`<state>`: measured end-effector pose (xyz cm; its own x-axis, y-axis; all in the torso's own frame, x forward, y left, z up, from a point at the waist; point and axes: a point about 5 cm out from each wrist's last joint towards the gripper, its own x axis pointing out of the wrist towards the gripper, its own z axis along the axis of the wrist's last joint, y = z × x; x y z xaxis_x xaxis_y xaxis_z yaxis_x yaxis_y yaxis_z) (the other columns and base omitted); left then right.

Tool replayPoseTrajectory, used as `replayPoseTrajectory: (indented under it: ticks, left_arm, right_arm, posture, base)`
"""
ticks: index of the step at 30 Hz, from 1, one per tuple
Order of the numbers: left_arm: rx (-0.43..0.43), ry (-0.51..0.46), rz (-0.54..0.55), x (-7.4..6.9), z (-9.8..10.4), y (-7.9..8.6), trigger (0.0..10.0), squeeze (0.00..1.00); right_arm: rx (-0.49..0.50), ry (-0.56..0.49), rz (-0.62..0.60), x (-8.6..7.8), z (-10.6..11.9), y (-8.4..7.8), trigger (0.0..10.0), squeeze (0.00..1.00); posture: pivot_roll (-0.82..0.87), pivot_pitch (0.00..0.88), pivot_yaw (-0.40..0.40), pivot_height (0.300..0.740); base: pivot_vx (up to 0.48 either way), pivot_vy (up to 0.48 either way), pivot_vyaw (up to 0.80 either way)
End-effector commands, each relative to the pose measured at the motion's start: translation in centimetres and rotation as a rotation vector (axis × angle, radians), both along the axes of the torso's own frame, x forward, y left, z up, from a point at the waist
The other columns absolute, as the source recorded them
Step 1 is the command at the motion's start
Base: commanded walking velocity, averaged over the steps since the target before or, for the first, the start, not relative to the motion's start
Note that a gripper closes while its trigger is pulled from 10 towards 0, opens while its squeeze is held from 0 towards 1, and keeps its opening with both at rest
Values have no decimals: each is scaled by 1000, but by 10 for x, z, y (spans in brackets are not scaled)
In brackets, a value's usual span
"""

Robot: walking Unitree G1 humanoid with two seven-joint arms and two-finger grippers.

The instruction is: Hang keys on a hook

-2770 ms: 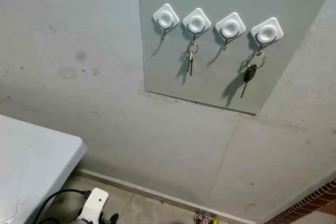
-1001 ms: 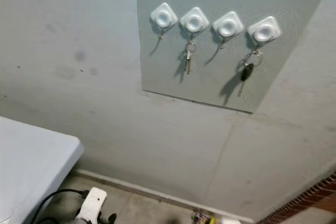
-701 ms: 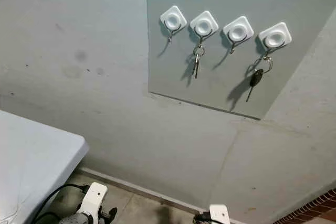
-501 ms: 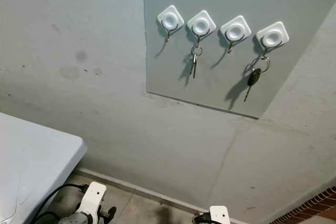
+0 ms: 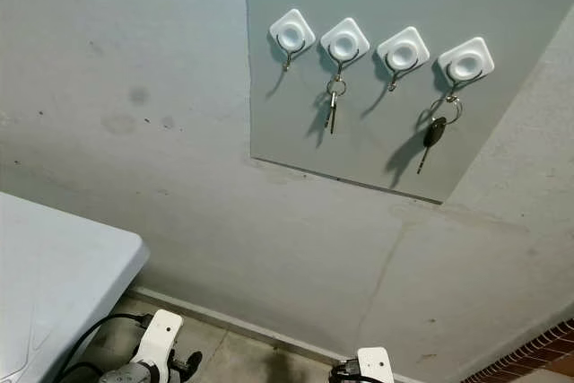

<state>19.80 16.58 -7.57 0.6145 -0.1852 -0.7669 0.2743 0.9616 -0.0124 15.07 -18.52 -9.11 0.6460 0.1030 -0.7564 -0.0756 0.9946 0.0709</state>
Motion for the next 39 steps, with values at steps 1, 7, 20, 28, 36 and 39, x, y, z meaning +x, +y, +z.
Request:
replayPoseTrajectory:
  ticks: [1,7,20,28,36,39]
  left_arm:
    - [3,-6,21,1,1,4,10000,0]
    - [-33,-7,1,2,1,-4,10000,0]
    - [-44,-12,3,5,3,-2,10000,0]
    - [-53,-10,1,6,3,-5,10000,0]
    - [-63,-13,-1,8,4,-9,10000,0]
    - [-62,-15,-2,8,4,-9,10000,0]
  right_arm:
    - [21,10,-17,-2,-1,0,10000,0]
    - [54,1,-21,0,0,4,10000,0]
    - [31,11,-16,-3,-2,6,10000,0]
    - [40,17,-37,-6,-3,3,10000,0]
    - [29,17,-26,-6,-3,2,10000,0]
    - [23,17,-21,-6,-2,1,10000,0]
  posture:
    - [25,0,-28,740]
    - [23,0,-21,740]
    - [13,0,-13,740]
    - [4,0,-14,740]
    - [0,0,-22,740]
    - [1,0,-23,740]
  base:
    - [0,0,0]
    - [0,0,0]
    - [0,-93,0]
    - [0,-403,0]
    - [0,-413,0]
    - [0,-390,0]
